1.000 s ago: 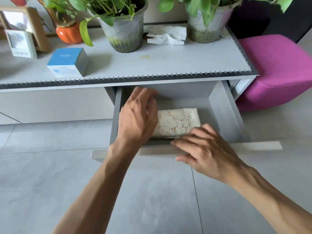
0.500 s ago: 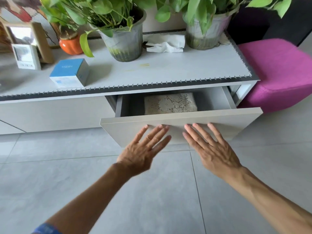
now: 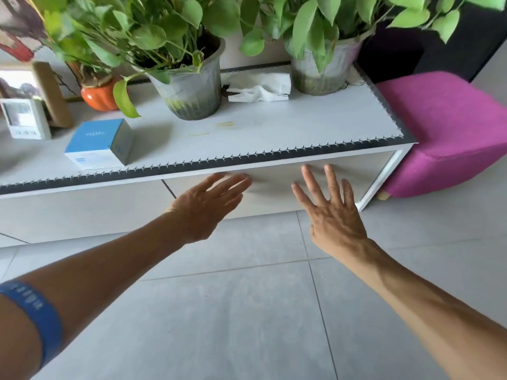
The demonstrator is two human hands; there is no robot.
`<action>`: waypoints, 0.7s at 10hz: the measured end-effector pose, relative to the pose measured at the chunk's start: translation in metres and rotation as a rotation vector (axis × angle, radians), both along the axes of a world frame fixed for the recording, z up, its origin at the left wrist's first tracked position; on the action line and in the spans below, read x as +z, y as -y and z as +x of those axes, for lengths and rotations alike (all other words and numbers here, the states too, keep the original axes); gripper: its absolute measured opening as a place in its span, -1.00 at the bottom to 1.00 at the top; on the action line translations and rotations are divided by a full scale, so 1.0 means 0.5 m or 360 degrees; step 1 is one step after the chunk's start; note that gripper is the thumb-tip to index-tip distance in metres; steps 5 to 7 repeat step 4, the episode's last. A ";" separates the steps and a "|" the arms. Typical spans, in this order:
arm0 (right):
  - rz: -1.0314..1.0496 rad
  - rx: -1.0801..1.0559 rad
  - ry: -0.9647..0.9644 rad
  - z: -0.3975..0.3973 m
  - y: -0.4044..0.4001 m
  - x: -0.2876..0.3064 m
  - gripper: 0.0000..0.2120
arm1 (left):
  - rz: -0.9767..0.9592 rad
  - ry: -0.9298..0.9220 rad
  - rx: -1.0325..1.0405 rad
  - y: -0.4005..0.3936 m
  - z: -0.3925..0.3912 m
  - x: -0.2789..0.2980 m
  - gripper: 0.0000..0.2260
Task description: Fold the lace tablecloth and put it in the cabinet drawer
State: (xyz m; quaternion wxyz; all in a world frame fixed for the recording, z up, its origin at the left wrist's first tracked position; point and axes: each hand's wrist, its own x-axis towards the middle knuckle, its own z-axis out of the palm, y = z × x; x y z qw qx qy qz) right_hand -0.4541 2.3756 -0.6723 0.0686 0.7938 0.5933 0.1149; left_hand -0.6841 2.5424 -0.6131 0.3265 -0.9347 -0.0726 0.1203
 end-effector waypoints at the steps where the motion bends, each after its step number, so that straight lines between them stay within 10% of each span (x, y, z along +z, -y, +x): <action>1: -0.0131 -0.0017 -0.0050 0.012 -0.002 0.017 -0.10 | -0.0077 -0.0060 0.0052 -0.003 0.003 -0.004 -0.47; 3: -0.0036 0.0190 -0.0670 0.005 0.032 0.092 -0.27 | -0.0682 -0.0316 0.0205 0.031 0.005 0.033 -0.48; 4: 0.0507 0.0257 -0.1419 0.018 0.107 0.189 -0.54 | -0.1278 0.0359 0.0011 0.057 -0.076 0.122 -0.63; 7: 0.0507 0.0257 -0.1419 0.018 0.107 0.189 -0.54 | -0.1278 0.0359 0.0011 0.057 -0.076 0.122 -0.63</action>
